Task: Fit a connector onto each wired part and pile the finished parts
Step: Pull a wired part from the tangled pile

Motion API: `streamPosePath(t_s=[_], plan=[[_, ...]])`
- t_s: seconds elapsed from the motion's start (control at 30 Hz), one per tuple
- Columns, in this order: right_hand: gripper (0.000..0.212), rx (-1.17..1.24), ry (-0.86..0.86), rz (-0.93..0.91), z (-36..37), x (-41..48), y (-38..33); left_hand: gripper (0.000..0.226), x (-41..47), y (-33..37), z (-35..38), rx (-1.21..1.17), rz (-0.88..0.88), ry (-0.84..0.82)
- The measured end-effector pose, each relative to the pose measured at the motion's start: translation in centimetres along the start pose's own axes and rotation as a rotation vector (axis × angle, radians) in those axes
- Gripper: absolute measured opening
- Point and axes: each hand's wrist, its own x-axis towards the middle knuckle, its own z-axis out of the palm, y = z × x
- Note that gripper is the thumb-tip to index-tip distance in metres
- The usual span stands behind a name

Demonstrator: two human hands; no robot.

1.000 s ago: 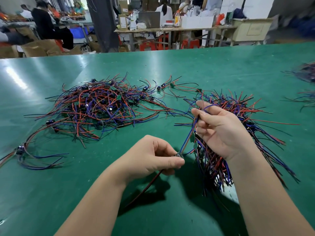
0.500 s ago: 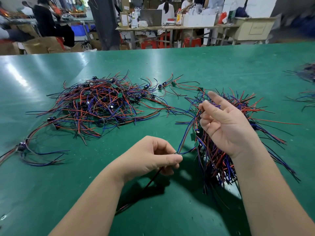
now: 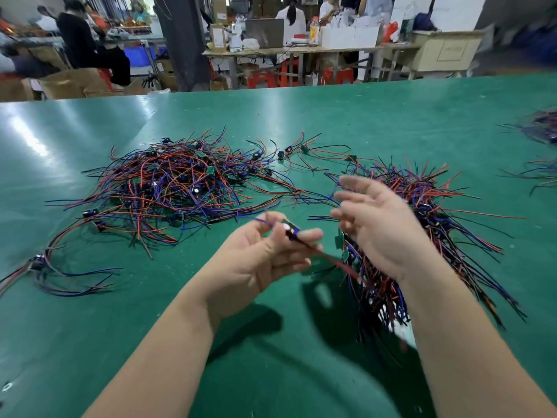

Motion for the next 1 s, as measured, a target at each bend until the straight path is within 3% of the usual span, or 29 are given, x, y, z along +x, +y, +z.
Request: streamPosePath(t_s=[0.1, 0.23, 0.33, 0.43, 0.53, 0.6, 0.67, 0.77, 0.87, 0.93, 1.0], plan=[[0.036, -0.397, -0.187, -0.036, 0.8, -0.7, 0.9, 0.066, 0.1, 0.4, 0.0, -0.114, 0.090, 0.097], [0.031, -0.180, -0.354, -0.128, 2.4, -1.4, 1.5, 0.051, 0.4, 0.3, 0.4, -0.102, 0.081, 0.331], [0.013, 0.000, -0.236, -0.153, 3.5, -1.5, 2.0, 0.034, 0.4, -0.5, 0.9, 0.022, 0.075, 0.374], [0.007, 0.240, -0.142, -0.005, 3.6, -1.3, 1.7, 0.013, 0.2, -0.9, 1.1, 0.155, 0.144, 0.280], [0.016, 0.353, -0.129, 0.046, 3.0, -1.0, 1.1, 0.025, 0.1, -0.9, 1.0, 0.286, 0.171, 0.101], [0.018, 0.338, -0.139, 0.064, 2.5, -0.8, 0.9, 0.018, 0.2, -0.9, 0.9, 0.302, 0.138, 0.110], [0.016, 0.272, -0.181, 0.061, 2.1, -0.8, 1.0, 0.017, 0.3, -0.8, 0.9, 0.241, 0.053, 0.220], [0.015, -0.068, -0.241, -0.059, 1.8, -0.8, 1.6, 0.038, 0.5, -0.9, 1.1, 0.280, -0.008, 0.321], [0.018, -0.361, -0.198, -0.162, 2.0, -0.8, 2.1, 0.031, 0.4, -1.1, 1.3, 0.421, 0.014, 0.313], [0.020, -0.362, -0.107, -0.165, 2.0, -0.7, 1.8, 0.025, 0.4, -1.0, 1.2, 0.421, 0.005, 0.293], [0.012, -0.187, -0.002, -0.113, 1.6, -0.5, 1.0, 0.025, 0.2, -0.8, 1.1, 0.419, -0.035, 0.207]])
